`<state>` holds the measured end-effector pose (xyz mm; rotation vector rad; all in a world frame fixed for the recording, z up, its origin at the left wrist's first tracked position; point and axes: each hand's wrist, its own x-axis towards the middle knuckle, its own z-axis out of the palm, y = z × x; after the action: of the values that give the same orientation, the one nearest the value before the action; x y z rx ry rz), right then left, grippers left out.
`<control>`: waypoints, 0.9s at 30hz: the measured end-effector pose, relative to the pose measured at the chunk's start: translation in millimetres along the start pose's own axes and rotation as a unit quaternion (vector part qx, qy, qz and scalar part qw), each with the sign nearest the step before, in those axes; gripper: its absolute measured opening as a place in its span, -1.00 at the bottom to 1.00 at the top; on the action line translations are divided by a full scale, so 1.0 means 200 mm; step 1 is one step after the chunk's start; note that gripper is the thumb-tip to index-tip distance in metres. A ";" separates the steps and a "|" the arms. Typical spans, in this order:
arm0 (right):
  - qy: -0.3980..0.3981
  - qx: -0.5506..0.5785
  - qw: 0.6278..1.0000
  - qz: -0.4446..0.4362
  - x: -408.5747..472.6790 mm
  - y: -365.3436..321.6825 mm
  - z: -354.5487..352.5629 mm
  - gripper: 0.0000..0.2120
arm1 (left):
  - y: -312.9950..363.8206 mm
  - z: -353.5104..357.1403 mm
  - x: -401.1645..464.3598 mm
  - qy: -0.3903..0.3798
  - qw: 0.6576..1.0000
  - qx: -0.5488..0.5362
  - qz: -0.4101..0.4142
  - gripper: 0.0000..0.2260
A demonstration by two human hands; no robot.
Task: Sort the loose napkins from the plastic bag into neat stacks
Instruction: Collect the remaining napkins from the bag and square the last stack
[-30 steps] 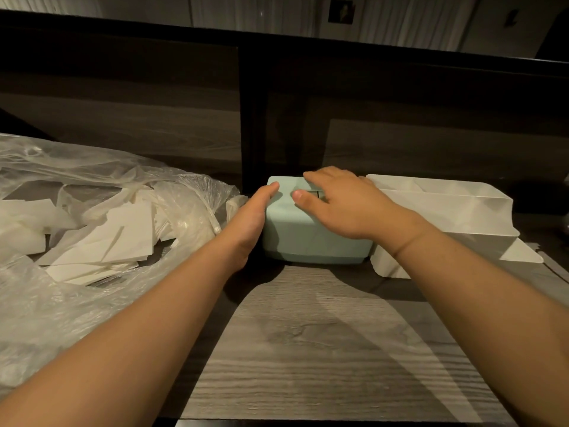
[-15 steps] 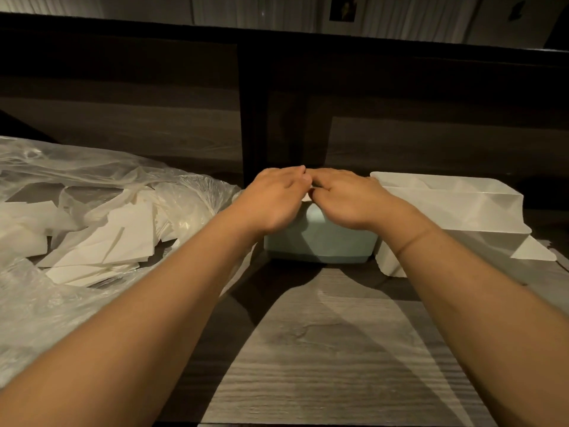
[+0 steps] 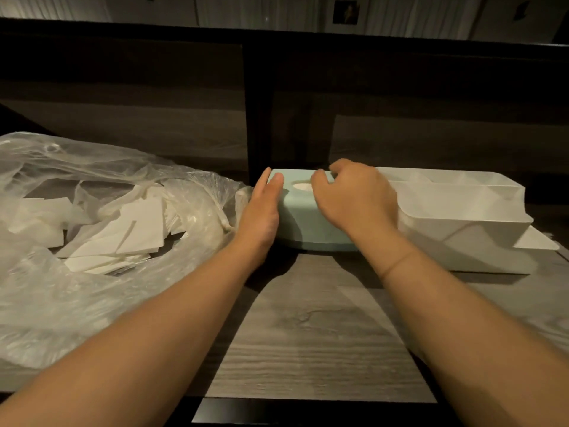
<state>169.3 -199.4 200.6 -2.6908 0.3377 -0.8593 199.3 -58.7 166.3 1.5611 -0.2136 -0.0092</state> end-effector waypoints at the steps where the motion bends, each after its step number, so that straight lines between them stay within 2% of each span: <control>1: 0.051 0.055 0.997 -0.002 -0.04 0.01 0.04 -0.66 | -0.02 -0.01 0.01 -0.005 1.000 0.020 0.012 -0.48; 3: 0.144 0.132 0.981 -0.022 -0.11 0.04 0.13 -0.73 | -0.04 -0.07 0.02 -0.049 0.994 0.072 0.064 -0.33; 4: 0.159 0.160 0.974 -0.012 -0.13 0.05 0.16 -0.73 | -0.06 -0.10 0.03 -0.090 0.988 0.079 0.095 -0.29; 6: 0.130 0.218 0.967 0.037 -0.15 0.07 0.19 -0.60 | -0.08 -0.15 0.06 -0.156 0.977 0.085 0.115 -0.26; 8: 0.085 0.294 0.948 0.085 -0.15 0.08 0.21 -0.47 | -0.11 -0.17 0.09 -0.151 0.977 0.106 0.108 -0.23; 11: 0.036 0.380 0.913 0.142 -0.13 0.07 0.22 -0.37 | -0.14 -0.14 0.11 -0.081 0.982 0.148 0.087 -0.33; 14: 0.022 0.284 0.944 0.165 -0.12 0.05 0.21 -0.27 | -0.15 -0.08 0.11 0.018 0.971 0.231 0.062 -0.51; 17: 0.086 0.168 0.978 0.088 -0.14 0.04 0.23 -0.35 | -0.14 -0.05 0.11 0.092 0.955 0.268 0.089 -0.76; 19: 0.092 0.127 0.987 0.038 -0.14 0.05 0.26 -0.56 | -0.15 -0.04 0.11 0.077 0.959 0.256 0.092 -0.83; 21: 0.037 0.146 0.988 0.018 -0.12 0.06 0.27 -0.76 | -0.14 -0.04 0.10 0.054 0.968 0.233 0.077 -0.86; 22: 0.005 0.166 0.986 0.015 -0.11 0.06 0.28 -0.79 | -0.13 -0.04 0.10 0.045 0.969 0.232 0.077 -0.87; 23: -0.017 0.179 0.984 0.012 -0.11 0.07 0.29 -0.77 | -0.12 -0.04 0.09 0.033 0.967 0.240 0.079 -0.87; 27: -0.101 0.162 0.981 0.019 -0.08 0.09 0.32 -0.43 | -0.12 -0.01 0.09 -0.034 0.956 0.279 0.089 -0.74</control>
<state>191.9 -198.8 135.9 -2.4302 0.1844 -0.5672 220.0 -58.6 145.8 2.0997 -0.4388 0.1516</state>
